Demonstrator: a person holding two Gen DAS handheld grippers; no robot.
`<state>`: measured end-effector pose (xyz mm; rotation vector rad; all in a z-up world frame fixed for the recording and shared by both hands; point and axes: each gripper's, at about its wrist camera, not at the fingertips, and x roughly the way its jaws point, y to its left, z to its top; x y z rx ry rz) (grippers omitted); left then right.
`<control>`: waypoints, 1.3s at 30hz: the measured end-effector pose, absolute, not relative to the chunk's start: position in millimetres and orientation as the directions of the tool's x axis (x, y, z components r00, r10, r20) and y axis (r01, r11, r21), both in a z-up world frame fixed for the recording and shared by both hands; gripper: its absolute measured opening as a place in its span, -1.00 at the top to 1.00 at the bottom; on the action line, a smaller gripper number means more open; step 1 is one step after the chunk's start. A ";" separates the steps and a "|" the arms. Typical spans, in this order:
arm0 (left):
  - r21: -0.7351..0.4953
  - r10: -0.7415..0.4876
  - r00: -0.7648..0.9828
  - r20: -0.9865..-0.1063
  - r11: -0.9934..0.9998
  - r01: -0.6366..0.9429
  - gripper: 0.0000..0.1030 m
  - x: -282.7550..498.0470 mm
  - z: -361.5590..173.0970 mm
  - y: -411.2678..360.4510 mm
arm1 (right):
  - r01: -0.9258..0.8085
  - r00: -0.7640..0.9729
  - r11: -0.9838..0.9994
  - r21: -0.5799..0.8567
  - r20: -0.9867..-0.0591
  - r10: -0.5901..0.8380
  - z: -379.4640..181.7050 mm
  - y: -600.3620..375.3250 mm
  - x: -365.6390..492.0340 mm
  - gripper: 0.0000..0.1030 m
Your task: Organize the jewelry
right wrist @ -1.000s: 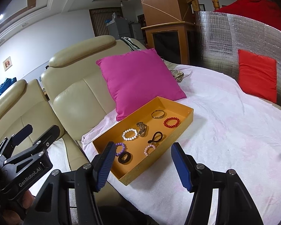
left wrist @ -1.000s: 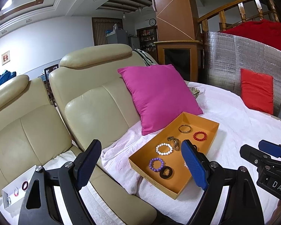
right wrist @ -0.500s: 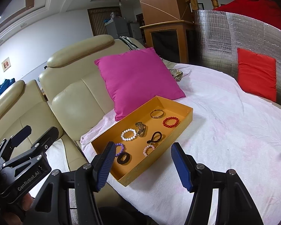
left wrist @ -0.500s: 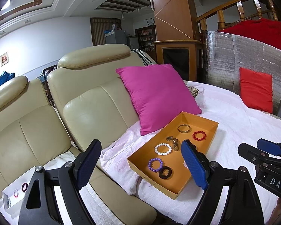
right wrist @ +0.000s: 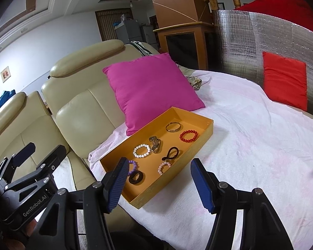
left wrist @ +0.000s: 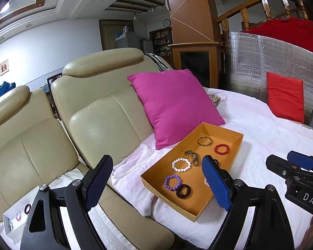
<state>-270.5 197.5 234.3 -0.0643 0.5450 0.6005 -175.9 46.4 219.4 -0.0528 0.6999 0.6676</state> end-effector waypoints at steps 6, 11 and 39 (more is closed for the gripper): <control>0.099 0.517 0.686 -0.512 0.829 -0.551 -0.69 -266.6 232.4 198.2 | -0.586 0.569 0.793 0.168 -0.612 0.550 218.8 48.1 -173.5 -0.27; 0.101 0.519 0.681 -0.516 0.827 -0.554 -0.69 -263.3 230.8 199.5 | -0.586 0.569 0.794 0.164 -0.614 0.547 218.3 49.1 -170.9 -0.27; 0.097 0.492 0.668 -0.558 0.838 -0.537 -0.69 -229.1 208.2 223.7 | -0.572 0.542 0.804 0.163 -0.660 0.520 190.3 79.5 -132.5 -0.27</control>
